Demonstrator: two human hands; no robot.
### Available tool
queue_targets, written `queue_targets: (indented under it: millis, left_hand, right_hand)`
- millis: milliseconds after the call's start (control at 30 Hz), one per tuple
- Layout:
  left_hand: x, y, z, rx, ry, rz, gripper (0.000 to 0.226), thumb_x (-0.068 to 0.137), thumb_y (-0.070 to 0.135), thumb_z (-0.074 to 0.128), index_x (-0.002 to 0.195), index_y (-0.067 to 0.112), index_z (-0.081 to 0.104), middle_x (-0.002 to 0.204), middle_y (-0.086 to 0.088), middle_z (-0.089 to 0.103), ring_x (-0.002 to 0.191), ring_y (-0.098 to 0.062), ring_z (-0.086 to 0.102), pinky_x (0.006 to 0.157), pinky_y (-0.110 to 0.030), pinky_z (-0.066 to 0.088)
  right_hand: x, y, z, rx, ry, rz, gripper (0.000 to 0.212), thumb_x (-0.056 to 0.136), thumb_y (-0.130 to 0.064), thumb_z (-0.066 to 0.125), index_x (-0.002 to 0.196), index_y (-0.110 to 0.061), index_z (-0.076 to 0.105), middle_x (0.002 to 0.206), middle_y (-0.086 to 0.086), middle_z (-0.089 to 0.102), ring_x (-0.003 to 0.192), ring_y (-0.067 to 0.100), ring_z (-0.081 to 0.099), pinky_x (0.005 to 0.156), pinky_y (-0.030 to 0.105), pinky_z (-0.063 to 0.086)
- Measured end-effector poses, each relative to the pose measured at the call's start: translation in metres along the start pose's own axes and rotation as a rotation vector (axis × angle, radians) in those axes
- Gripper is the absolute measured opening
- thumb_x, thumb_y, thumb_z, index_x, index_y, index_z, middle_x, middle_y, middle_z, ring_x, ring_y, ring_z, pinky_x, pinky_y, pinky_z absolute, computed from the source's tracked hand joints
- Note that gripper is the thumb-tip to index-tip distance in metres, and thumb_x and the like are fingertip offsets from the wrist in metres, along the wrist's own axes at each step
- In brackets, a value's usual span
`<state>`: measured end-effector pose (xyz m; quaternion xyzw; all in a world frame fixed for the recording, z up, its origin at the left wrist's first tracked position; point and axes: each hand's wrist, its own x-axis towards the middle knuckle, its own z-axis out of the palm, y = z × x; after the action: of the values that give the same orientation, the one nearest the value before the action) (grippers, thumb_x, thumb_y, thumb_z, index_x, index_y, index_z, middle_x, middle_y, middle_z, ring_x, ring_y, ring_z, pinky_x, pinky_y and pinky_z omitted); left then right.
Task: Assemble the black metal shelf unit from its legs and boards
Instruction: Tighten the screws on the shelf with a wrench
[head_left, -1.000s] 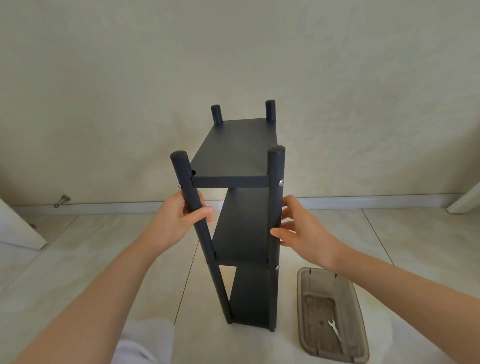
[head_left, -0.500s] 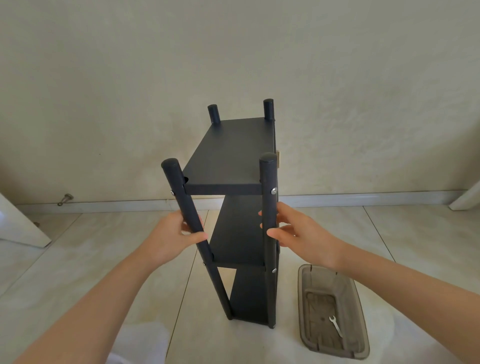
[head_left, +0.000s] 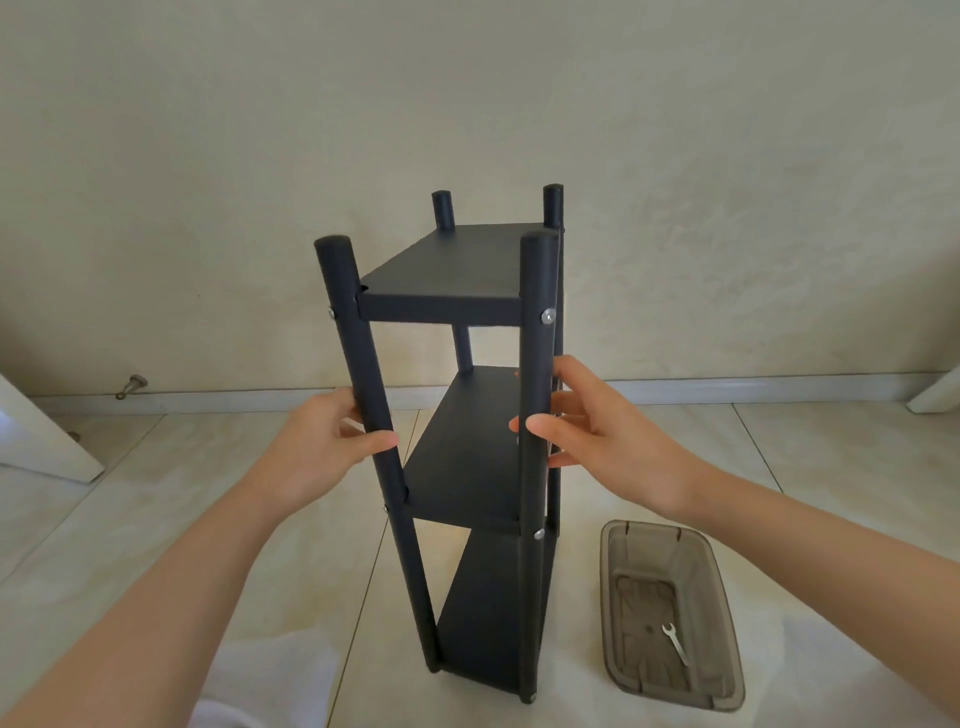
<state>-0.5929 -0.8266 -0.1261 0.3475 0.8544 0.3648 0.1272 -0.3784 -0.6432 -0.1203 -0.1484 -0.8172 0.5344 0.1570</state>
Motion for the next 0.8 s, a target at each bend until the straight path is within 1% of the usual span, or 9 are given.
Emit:
queue_targets:
  millis: [100,167,200,267,367,467,600,733,800]
  left_hand:
    - [0.0,0.002,-0.004,-0.096,0.059,0.016,0.022,0.09,0.018,0.074,0.111,0.021,0.067,0.102,-0.001,0.072,0.091,-0.021,0.07,0.077,-0.033,0.06]
    - [0.002,0.003,-0.005,-0.12,0.089,0.021,0.025,0.092,0.017,0.072,0.116,0.02,0.066,0.103,-0.002,0.071,0.089,-0.018,0.07,0.07,-0.025,0.059]
    - [0.002,0.003,-0.005,-0.125,0.101,0.024,0.026,0.092,0.016,0.071,0.118,0.018,0.065,0.104,-0.003,0.07,0.089,-0.017,0.07,0.069,-0.025,0.06]
    - [0.003,0.005,-0.006,-0.136,0.116,0.029,0.029,0.093,0.015,0.069,0.121,0.015,0.063,0.107,-0.006,0.069,0.09,-0.02,0.071,0.073,-0.031,0.062]
    - [0.005,0.006,-0.007,-0.142,0.126,0.027,0.031,0.094,0.014,0.068,0.125,0.013,0.062,0.11,-0.008,0.067,0.091,-0.022,0.07,0.078,-0.039,0.062]
    - [0.005,0.002,-0.009,-0.149,0.147,0.014,0.031,0.094,0.014,0.068,0.125,0.013,0.062,0.11,-0.007,0.067,0.09,-0.021,0.07,0.075,-0.036,0.063]
    - [0.009,-0.005,-0.01,-0.216,0.165,-0.015,0.03,0.094,0.014,0.068,0.123,0.015,0.062,0.109,-0.006,0.068,0.087,-0.015,0.071,0.062,-0.021,0.06]
    - [0.013,-0.004,-0.007,-0.266,0.166,-0.013,0.029,0.094,0.015,0.069,0.122,0.02,0.061,0.106,-0.006,0.069,0.087,-0.016,0.071,0.068,-0.028,0.062]
    - [0.014,-0.001,-0.004,-0.274,0.182,-0.024,0.034,0.093,0.015,0.07,0.126,0.02,0.06,0.103,-0.004,0.069,0.089,-0.017,0.071,0.07,-0.029,0.061]
  right_hand:
    - [0.004,-0.005,-0.001,0.048,0.021,-0.03,0.033,0.1,-0.019,0.053,0.129,-0.031,0.043,0.11,-0.001,0.07,0.101,0.009,0.068,0.082,0.027,0.059]
    - [0.008,-0.008,0.0,0.066,0.032,-0.041,0.034,0.1,-0.017,0.054,0.13,-0.03,0.043,0.109,0.001,0.07,0.1,0.011,0.069,0.081,0.028,0.06]
    - [0.01,-0.01,0.002,0.075,0.038,-0.046,0.035,0.099,-0.017,0.054,0.13,-0.028,0.043,0.11,0.003,0.069,0.1,0.014,0.069,0.082,0.031,0.06]
    - [0.014,-0.014,0.004,0.086,0.047,-0.05,0.037,0.099,-0.016,0.054,0.132,-0.026,0.042,0.111,0.005,0.068,0.1,0.017,0.069,0.084,0.035,0.06]
    - [0.019,-0.02,0.005,0.071,0.057,-0.053,0.038,0.1,-0.017,0.054,0.135,-0.024,0.041,0.112,0.006,0.067,0.1,0.018,0.069,0.084,0.037,0.06]
    - [0.023,-0.026,0.007,0.02,0.049,-0.08,0.038,0.1,-0.019,0.054,0.135,-0.023,0.041,0.113,0.005,0.066,0.099,0.017,0.068,0.082,0.033,0.06]
    - [0.028,-0.032,0.01,-0.001,0.042,-0.115,0.039,0.099,-0.02,0.055,0.135,-0.021,0.041,0.112,0.005,0.065,0.099,0.019,0.068,0.08,0.035,0.061]
    - [0.033,-0.035,0.009,0.012,0.056,-0.113,0.039,0.098,-0.02,0.057,0.135,-0.02,0.042,0.108,0.008,0.066,0.096,0.021,0.069,0.077,0.037,0.062]
    - [0.035,-0.035,0.009,0.03,0.058,-0.12,0.038,0.098,-0.02,0.058,0.133,-0.02,0.044,0.105,0.009,0.067,0.093,0.02,0.07,0.076,0.036,0.062]
